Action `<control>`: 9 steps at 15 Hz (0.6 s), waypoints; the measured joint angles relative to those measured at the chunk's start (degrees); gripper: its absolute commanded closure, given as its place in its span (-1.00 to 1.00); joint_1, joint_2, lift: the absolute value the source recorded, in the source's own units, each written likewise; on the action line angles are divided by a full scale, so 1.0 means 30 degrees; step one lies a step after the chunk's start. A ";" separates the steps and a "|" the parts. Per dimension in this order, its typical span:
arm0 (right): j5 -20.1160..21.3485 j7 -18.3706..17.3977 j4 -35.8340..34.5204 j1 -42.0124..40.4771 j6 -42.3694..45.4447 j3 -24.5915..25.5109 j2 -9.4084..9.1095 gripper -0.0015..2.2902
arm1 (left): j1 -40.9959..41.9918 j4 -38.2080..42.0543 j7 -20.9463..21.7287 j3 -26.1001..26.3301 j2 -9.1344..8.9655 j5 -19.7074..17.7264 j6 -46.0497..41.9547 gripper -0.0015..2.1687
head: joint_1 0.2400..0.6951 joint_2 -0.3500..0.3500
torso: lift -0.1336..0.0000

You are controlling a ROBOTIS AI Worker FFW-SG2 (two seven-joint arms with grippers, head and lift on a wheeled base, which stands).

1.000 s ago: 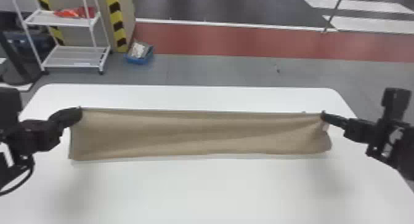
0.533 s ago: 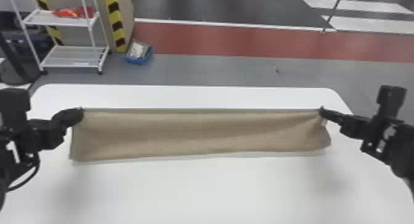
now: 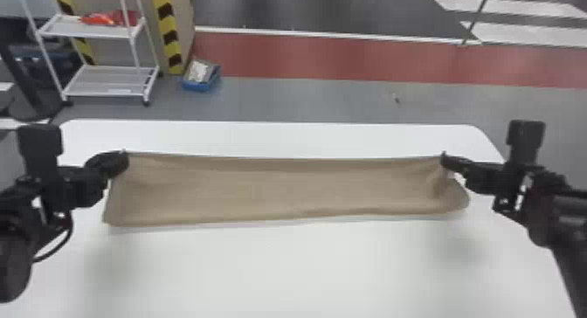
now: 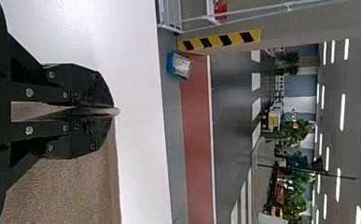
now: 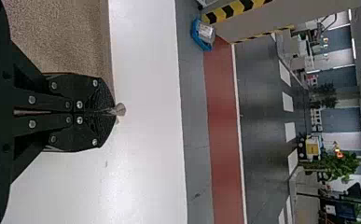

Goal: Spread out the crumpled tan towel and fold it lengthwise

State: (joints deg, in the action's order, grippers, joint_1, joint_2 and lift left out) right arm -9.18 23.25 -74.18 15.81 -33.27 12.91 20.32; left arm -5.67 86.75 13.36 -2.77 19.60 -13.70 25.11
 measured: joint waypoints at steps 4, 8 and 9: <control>0.0705 -0.1029 0.1144 0.0439 0.1146 -0.0724 -0.0364 -1.00 | -0.0251 -0.1181 -0.0245 0.0688 0.0000 0.0110 -0.2577 -0.99 | 1.00 -0.25 | -0.86; 0.0713 -0.1593 0.0214 -0.0339 0.1045 -0.0391 -0.0450 -0.96 | 0.0176 -0.1147 -0.1364 0.0530 0.0007 -0.0021 -0.5145 -0.98 | 1.00 -0.24 | -0.86; 0.0538 -0.1600 -0.0363 -0.0697 0.0807 -0.0089 -0.0439 -0.96 | 0.0501 -0.0741 -0.1368 0.0290 0.0038 -0.0122 -0.5325 -0.98 | 1.00 -0.24 | -0.86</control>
State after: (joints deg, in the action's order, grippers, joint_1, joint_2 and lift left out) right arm -7.56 18.45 -75.26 13.72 -30.84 12.64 19.00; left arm -4.16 84.52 9.26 -1.90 19.71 -14.07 9.13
